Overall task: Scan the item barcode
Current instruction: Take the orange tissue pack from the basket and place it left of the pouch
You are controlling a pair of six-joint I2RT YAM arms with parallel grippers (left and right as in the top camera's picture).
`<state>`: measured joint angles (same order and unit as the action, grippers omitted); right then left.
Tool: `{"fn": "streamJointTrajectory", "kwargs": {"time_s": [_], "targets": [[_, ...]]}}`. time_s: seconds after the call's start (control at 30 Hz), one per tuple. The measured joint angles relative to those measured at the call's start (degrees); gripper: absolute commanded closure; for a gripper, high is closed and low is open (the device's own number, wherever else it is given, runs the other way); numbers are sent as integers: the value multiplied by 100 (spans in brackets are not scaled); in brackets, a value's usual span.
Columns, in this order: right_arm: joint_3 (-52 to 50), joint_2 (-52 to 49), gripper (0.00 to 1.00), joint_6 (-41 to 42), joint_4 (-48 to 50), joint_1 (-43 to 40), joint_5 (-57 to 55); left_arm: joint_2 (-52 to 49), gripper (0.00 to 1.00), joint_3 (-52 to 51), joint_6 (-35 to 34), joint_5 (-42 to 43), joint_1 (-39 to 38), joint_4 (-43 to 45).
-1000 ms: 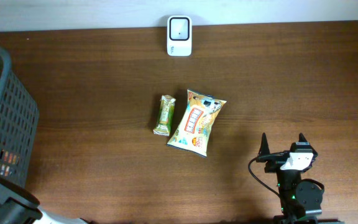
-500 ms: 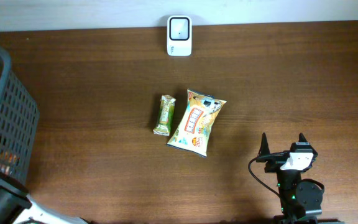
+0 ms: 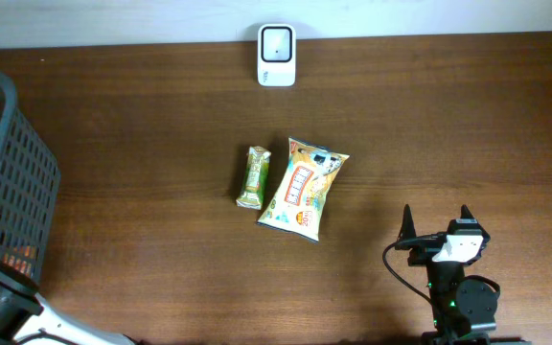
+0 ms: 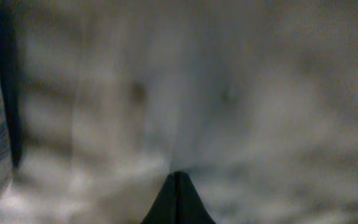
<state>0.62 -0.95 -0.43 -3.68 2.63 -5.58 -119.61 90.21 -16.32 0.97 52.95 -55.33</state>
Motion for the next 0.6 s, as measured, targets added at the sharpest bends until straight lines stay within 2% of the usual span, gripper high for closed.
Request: {"fn": "streamJointTrajectory", "kwargs": {"time_s": [0.07,0.1,0.2,0.27,0.3,0.33,0.37,0.4,0.6], "targets": [[0,0,1,-4,0,0,0,33,41,422,0,15,0,-304],[0,0,1,-4,0,0,0,79,29,487,31,13,0,-372],[0,0,1,-4,0,0,0,188,28,348,284,15,0,-605],[0,0,1,-2,0,0,0,190,28,-72,348,20,0,-564],[0,0,1,0,0,0,-2,195,36,-382,398,2,0,-562],[0,0,1,-2,0,0,0,240,57,-444,435,7,0,-511],[0,0,1,-4,0,0,0,267,95,-496,479,-33,0,-511],[0,0,1,-2,0,0,0,273,100,-505,503,-44,2,-511],[0,0,1,-4,0,0,0,280,100,-308,538,-15,7,-542]]}}
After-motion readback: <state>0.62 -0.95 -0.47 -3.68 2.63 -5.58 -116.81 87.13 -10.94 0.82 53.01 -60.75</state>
